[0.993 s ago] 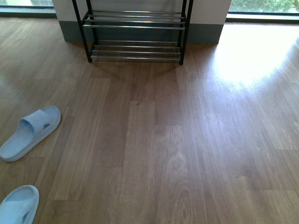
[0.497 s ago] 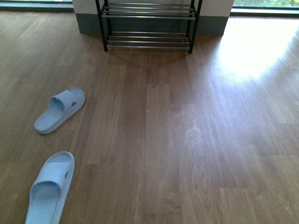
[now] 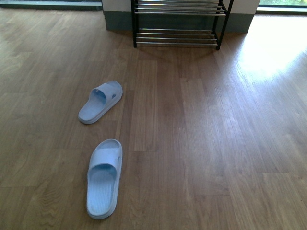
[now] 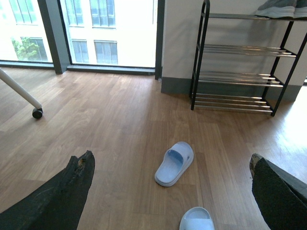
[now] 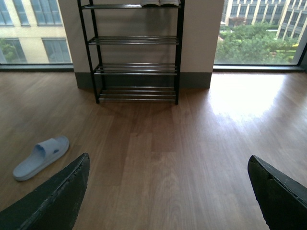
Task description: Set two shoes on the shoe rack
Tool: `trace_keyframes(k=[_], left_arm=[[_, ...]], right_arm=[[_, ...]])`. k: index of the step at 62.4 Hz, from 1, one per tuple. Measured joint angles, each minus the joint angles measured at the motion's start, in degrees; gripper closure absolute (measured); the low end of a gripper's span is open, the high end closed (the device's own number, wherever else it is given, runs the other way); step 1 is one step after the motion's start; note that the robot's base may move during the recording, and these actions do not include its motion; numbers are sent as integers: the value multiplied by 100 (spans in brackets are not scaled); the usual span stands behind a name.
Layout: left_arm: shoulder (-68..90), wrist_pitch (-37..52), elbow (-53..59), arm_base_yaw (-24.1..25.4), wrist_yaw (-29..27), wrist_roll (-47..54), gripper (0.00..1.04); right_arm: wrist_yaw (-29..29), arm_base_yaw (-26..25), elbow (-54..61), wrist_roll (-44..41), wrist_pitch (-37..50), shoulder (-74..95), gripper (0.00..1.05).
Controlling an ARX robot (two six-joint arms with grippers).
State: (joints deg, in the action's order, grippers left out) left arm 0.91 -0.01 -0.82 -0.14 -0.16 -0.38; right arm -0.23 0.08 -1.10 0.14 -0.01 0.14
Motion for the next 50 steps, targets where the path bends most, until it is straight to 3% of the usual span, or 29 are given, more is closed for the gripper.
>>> trace_keyframes(k=[49,50], left_arm=[[0,-2,0,0,7,0,9],[72,-94,-28,-50,-192,-98,9]], right_arm=[[17,0,0,0,-2,9,9],[17,0,0,0,-2,7,9]])
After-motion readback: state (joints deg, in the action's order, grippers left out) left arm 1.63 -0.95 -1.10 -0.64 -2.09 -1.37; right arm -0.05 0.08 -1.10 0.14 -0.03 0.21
